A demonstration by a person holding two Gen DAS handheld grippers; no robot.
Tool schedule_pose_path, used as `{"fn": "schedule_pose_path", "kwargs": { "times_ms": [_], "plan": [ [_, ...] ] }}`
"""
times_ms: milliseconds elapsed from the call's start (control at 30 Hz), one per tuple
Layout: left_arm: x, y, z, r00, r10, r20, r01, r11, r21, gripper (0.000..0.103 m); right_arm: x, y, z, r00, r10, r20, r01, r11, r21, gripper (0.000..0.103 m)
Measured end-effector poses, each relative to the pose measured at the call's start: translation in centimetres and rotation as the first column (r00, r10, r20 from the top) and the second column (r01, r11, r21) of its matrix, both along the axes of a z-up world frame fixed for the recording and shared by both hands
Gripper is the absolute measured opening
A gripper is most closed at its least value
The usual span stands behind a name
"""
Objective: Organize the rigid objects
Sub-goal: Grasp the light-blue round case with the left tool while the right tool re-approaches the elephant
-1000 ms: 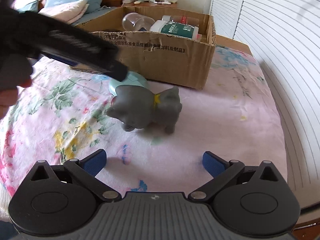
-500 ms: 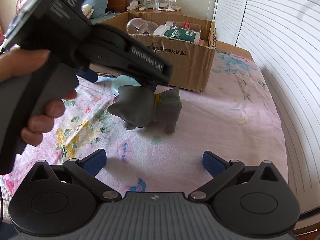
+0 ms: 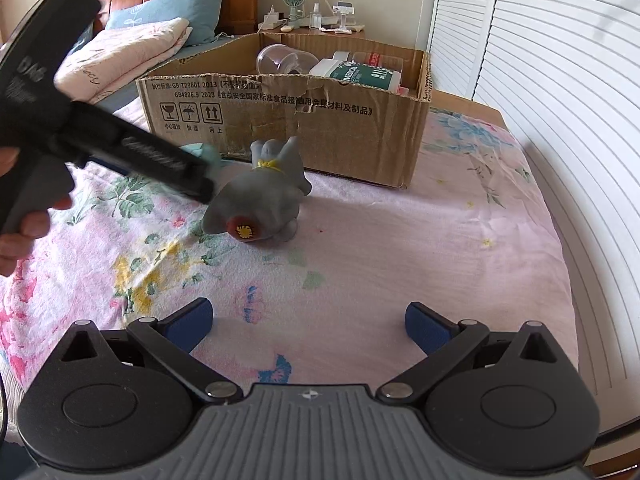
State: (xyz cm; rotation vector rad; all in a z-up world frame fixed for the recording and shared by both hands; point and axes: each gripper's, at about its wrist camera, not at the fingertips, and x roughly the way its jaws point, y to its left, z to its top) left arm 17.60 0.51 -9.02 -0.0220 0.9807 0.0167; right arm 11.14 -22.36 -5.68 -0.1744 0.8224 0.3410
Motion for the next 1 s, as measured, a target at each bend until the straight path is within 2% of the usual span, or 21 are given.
{"fn": "schedule_pose_path", "kwargs": {
  "times_ms": [133, 267, 400, 567, 667, 733, 833, 1000],
  "plan": [
    [-0.3, 1.5, -0.1, 1.000, 0.018, 0.001, -0.018, 1.000, 0.000, 0.103, -0.2, 0.0, -0.1, 1.000, -0.005, 0.008, 0.005, 1.000, 0.003, 0.103],
    [-0.2, 1.2, -0.2, 1.000, 0.003, 0.014, -0.003, 1.000, 0.002, 0.102, -0.3, -0.1, -0.1, 1.000, -0.005, 0.012, 0.005, 1.000, 0.004, 0.103],
    [-0.2, 0.5, 0.0, 1.000, -0.009, 0.024, 0.010, 1.000, -0.019, 0.097, -0.3, -0.1, -0.1, 1.000, -0.005, 0.017, 0.005, 1.000, 0.006, 0.103],
    [-0.2, -1.4, 0.5, 0.996, -0.072, 0.046, 0.074, 0.996, -0.045, 0.087, -0.5, 0.0, -0.1, 1.000, -0.016, 0.023, 0.016, 1.000, 0.008, 0.103],
    [-0.2, -2.3, 0.5, 0.992, -0.102, 0.069, 0.104, 0.994, -0.030, 0.077, -0.5, 0.1, -0.1, 1.000, -0.021, 0.022, 0.021, 1.000, 0.007, 0.103],
    [-0.3, -2.5, 0.6, 0.988, -0.126, 0.086, 0.128, 0.992, -0.016, 0.065, -0.5, 0.1, -0.2, 0.999, -0.022, 0.025, 0.022, 1.000, 0.008, 0.103],
    [-0.4, -2.2, 0.6, 0.981, -0.165, 0.107, 0.167, 0.986, -0.008, 0.053, -0.6, 0.1, -0.2, 0.999, -0.024, 0.029, 0.024, 1.000, 0.009, 0.103],
    [-0.6, -1.0, 0.6, 0.972, -0.206, 0.109, 0.208, 0.978, -0.006, 0.052, -0.4, 0.2, -0.1, 0.999, -0.028, 0.023, 0.028, 1.000, 0.007, 0.103]
  ]
}}
